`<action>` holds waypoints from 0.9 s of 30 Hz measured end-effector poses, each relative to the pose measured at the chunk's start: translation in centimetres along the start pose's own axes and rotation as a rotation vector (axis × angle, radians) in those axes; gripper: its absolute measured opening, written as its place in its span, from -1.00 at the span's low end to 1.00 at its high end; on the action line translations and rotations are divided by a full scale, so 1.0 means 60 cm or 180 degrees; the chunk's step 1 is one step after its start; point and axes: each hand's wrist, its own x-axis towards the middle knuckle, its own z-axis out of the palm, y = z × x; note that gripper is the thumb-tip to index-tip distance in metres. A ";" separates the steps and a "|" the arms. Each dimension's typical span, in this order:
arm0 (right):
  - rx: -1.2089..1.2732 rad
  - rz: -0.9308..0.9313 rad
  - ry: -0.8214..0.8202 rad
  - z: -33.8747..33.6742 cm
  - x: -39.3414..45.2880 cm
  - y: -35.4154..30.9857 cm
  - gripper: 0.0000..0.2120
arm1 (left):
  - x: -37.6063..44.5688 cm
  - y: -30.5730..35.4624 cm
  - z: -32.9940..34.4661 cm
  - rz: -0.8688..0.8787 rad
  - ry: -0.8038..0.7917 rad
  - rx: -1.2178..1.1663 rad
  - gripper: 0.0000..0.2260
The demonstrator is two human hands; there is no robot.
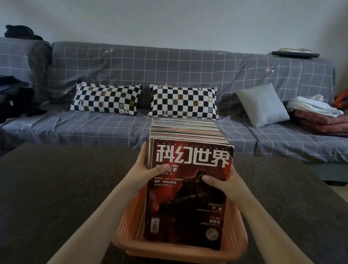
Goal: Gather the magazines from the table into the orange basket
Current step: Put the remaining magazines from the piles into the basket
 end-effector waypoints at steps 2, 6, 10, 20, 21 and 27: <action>0.0528 -0.0042 -0.0350 -0.015 0.022 -0.004 -0.01 | 0.018 0.001 -0.003 0.0117 -0.0151 -0.0104 0.03; 0.1324 -0.0043 -0.0951 -0.024 0.050 -0.003 -0.08 | 0.032 -0.009 -0.008 0.0202 -0.0190 -0.0397 0.03; 0.1838 -0.0103 -0.0649 -0.009 0.054 0.006 -0.34 | 0.030 -0.021 -0.009 0.0260 -0.0015 -0.0673 -0.08; 0.1836 -0.0507 -0.0584 -0.015 0.024 -0.014 -0.19 | 0.004 -0.010 -0.015 0.0435 -0.0041 -0.0726 -0.26; 0.1804 -0.0524 -0.0592 -0.015 0.022 -0.013 -0.18 | 0.002 -0.011 -0.014 0.0435 -0.0026 -0.0715 -0.25; 0.1187 -0.0434 -0.0851 -0.018 0.005 0.000 -0.04 | -0.005 -0.026 0.009 0.0278 -0.0027 -0.0612 -0.06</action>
